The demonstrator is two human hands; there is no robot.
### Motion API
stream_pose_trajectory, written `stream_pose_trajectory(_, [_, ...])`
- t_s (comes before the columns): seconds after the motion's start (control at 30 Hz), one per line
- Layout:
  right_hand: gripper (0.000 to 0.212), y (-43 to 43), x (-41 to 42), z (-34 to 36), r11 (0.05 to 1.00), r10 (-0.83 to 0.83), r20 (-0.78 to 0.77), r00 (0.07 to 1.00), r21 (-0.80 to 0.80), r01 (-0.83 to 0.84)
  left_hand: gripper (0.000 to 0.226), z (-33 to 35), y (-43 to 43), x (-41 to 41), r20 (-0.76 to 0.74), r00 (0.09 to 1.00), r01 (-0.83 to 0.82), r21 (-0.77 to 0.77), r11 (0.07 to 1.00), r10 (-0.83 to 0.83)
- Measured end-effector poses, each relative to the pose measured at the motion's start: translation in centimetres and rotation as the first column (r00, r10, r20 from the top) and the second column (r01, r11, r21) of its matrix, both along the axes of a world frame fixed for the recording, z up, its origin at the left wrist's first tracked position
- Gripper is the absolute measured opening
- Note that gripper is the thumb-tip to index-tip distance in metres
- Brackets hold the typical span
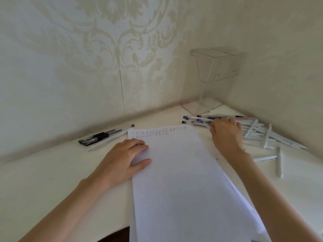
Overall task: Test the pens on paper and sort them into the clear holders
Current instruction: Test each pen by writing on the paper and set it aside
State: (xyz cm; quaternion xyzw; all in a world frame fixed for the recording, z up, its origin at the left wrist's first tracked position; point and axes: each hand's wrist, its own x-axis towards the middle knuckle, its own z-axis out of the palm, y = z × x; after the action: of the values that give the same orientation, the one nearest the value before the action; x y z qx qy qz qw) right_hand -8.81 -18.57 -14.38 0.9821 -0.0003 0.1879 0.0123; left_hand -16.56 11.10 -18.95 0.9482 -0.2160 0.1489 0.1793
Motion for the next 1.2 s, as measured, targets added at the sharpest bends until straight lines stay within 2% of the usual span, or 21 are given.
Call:
stream_pose_trajectory(0.07, [0.011, 2.3, -1.2, 2.2, 0.943, 0.120, 0.220, 0.968, 0.279, -0.181, 0.071, 0.2, 0.0, -0.1, 0.017, 1.000, -0.010, -0.013, 1.000, 0.011])
stream_pose_trajectory(0.1, [0.006, 3.8, -2.0, 3.5, 0.835, 0.170, 0.302, 0.938, 0.461, -0.300, 0.070, 0.4, -0.1, -0.2, 0.030, 0.999, -0.019, -0.037, 0.999, 0.020])
stream_pose_trajectory(0.13, [0.001, 5.4, -2.7, 4.4, 0.675, 0.213, 0.322, 0.922, 0.634, -0.377, 0.071, 0.6, -0.1, -0.3, 0.033, 0.999, -0.033, -0.076, 0.997, 0.036])
stream_pose_trajectory(0.2, [0.011, 8.3, -3.7, 5.0, 0.341, 0.313, 0.287, 0.905, 0.856, -0.389, 0.075, 1.2, -0.2, -0.7, -0.001, 0.997, -0.077, -0.159, 0.984, 0.078])
stream_pose_trajectory(0.27, [0.012, 10.4, -3.9, 3.8, 0.097, 0.427, 0.222, 0.877, 0.953, -0.288, 0.077, 1.7, -0.3, -0.9, -0.029, 0.994, -0.111, -0.215, 0.970, 0.108])
stream_pose_trajectory(0.33, [0.009, 11.7, -4.1, 1.9, -0.109, 0.509, 0.177, 0.842, 0.984, -0.141, 0.069, 1.6, -0.3, -0.9, -0.019, 0.993, -0.114, -0.251, 0.961, 0.113])
stream_pose_trajectory(0.4, [0.007, 12.4, -4.2, 0.3, -0.219, 0.559, 0.166, 0.813, 0.974, -0.048, 0.054, 1.4, -0.2, -0.7, -0.018, 0.992, -0.128, -0.271, 0.954, 0.128])
stream_pose_trajectory(0.47, [0.007, 12.7, -4.4, -0.8, -0.218, 0.603, 0.190, 0.775, 0.973, -0.070, 0.041, 1.3, -0.3, -0.7, -0.020, 0.991, -0.130, -0.273, 0.953, 0.130])
stream_pose_trajectory(0.57, [0.012, 13.0, -4.7, -1.1, -0.037, 0.700, 0.143, 0.700, 0.986, -0.164, 0.046, 1.4, -0.6, -0.9, -0.046, 0.998, -0.059, -0.259, 0.964, 0.049])
stream_pose_trajectory(0.63, [0.014, 13.1, -4.8, -1.1, 0.016, 0.722, 0.103, 0.684, 0.986, -0.166, 0.047, 1.5, -0.7, -0.9, -0.096, 0.994, -0.068, -0.260, 0.963, 0.044])
stream_pose_trajectory(0.73, [0.011, 13.0, -4.7, -1.1, -0.006, 0.712, 0.103, 0.694, 0.990, -0.142, 0.052, 1.6, -0.6, -0.9, -0.165, 0.984, -0.108, -0.246, 0.963, 0.068])
stream_pose_trajectory(0.83, [0.014, 12.9, -4.6, -1.1, -0.037, 0.712, 0.119, 0.692, 0.991, -0.132, 0.056, 1.7, -0.6, -1.1, -0.040, 0.994, -0.101, -0.114, 0.988, 0.097])
stream_pose_trajectory(0.9, [0.017, 12.9, -4.6, -1.1, -0.065, 0.710, 0.137, 0.691, 0.989, -0.130, 0.058, 1.8, -0.5, -1.0, -0.001, 0.992, -0.128, -0.087, 0.988, 0.128])
stream_pose_trajectory(1.07, [0.022, 13.0, -4.5, -1.3, -0.097, 0.694, 0.166, 0.700, 0.986, -0.138, 0.054, 1.8, -0.3, -0.6, 0.023, 0.988, -0.148, -0.144, 0.978, 0.153])
stream_pose_trajectory(1.13, [0.021, 13.0, -4.6, -1.3, -0.093, 0.699, 0.166, 0.695, 0.985, -0.142, 0.060, 1.8, -0.2, -0.5, 0.031, 0.986, -0.159, -0.160, 0.974, 0.166])
stream_pose_trajectory(1.2, [0.020, 12.7, -4.4, -1.2, -0.134, 0.685, 0.166, 0.709, 0.986, -0.101, 0.065, 1.7, -0.1, -0.4, 0.019, 0.981, -0.188, -0.172, 0.967, 0.194])
